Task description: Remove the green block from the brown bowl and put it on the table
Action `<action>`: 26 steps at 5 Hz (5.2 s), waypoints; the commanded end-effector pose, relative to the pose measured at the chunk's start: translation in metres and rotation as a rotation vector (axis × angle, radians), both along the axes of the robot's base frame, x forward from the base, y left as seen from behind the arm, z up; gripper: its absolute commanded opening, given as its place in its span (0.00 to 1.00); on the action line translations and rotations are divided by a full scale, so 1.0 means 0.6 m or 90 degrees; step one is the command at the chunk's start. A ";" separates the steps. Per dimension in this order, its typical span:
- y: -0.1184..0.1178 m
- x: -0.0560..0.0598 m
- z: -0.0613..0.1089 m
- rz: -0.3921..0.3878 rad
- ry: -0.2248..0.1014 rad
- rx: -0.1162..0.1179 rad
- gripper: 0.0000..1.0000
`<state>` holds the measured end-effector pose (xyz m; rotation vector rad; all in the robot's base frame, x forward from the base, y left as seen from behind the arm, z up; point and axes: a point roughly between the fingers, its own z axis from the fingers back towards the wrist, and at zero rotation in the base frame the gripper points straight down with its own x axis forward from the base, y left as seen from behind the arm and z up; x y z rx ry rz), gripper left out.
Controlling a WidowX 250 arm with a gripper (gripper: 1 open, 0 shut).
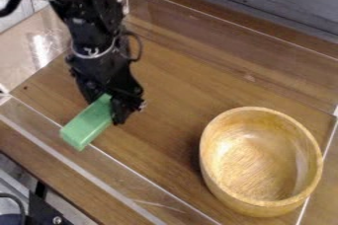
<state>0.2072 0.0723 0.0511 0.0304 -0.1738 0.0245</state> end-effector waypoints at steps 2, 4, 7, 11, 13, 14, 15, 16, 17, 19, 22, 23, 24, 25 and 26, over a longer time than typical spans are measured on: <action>0.041 0.038 -0.004 0.020 -0.017 -0.004 0.00; 0.057 0.052 0.003 0.121 -0.001 -0.020 0.00; 0.042 0.066 0.015 0.161 0.021 -0.032 0.00; 0.078 0.100 0.017 0.008 0.048 -0.037 0.00; 0.082 0.107 0.022 0.000 0.060 -0.051 0.00; 0.093 0.106 0.022 0.017 0.068 -0.059 0.00; 0.102 0.106 0.020 0.031 0.072 -0.068 0.00; 0.079 0.101 0.014 -0.011 0.081 -0.070 0.00; 0.055 0.097 0.011 -0.054 0.088 -0.072 0.00; 0.046 0.111 0.002 -0.033 0.097 -0.087 0.00; 0.034 0.101 0.010 -0.018 0.119 -0.102 0.00; 0.027 0.092 0.010 -0.017 0.126 -0.107 0.00; 0.034 0.089 -0.004 -0.055 0.137 -0.106 0.00; 0.041 0.086 -0.018 -0.092 0.149 -0.106 0.00; 0.046 0.085 -0.031 -0.128 0.157 -0.108 0.00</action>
